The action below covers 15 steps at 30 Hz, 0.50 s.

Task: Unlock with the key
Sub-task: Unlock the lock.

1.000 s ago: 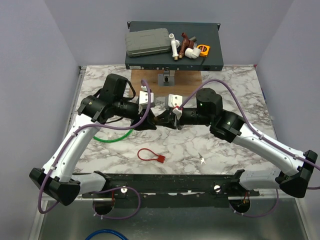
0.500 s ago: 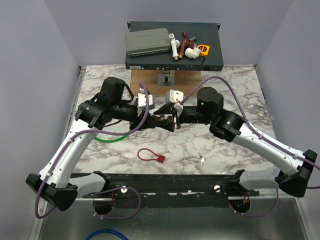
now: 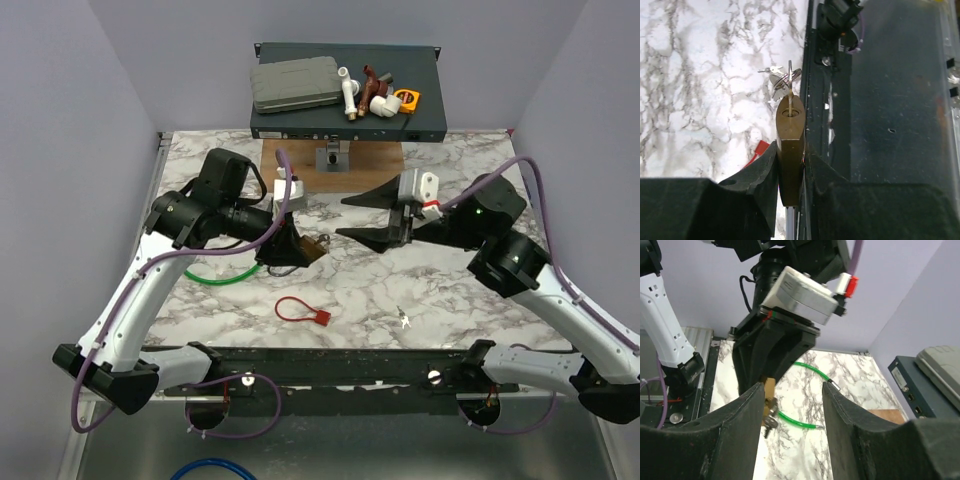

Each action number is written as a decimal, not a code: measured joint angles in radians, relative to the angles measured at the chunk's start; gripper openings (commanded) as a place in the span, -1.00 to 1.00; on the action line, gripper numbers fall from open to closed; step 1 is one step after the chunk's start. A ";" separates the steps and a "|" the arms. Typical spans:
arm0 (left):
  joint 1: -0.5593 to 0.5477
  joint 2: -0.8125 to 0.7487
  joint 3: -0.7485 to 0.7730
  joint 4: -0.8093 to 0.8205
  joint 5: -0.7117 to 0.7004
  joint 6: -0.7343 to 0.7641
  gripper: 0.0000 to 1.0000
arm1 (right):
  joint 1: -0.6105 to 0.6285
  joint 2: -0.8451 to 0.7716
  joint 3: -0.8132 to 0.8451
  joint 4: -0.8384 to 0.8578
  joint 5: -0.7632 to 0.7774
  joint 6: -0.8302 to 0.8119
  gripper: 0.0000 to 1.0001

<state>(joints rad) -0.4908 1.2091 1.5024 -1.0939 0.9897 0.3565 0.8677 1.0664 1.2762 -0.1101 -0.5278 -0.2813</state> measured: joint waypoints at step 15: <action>0.009 0.002 -0.032 -0.103 0.107 0.167 -1.00 | -0.103 0.121 0.169 -0.117 -0.156 0.135 -0.15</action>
<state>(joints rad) -0.4820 1.2110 1.4700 -1.1969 1.0969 0.5240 0.7647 1.1873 1.4452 -0.2276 -0.6834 -0.1463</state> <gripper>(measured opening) 0.201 0.435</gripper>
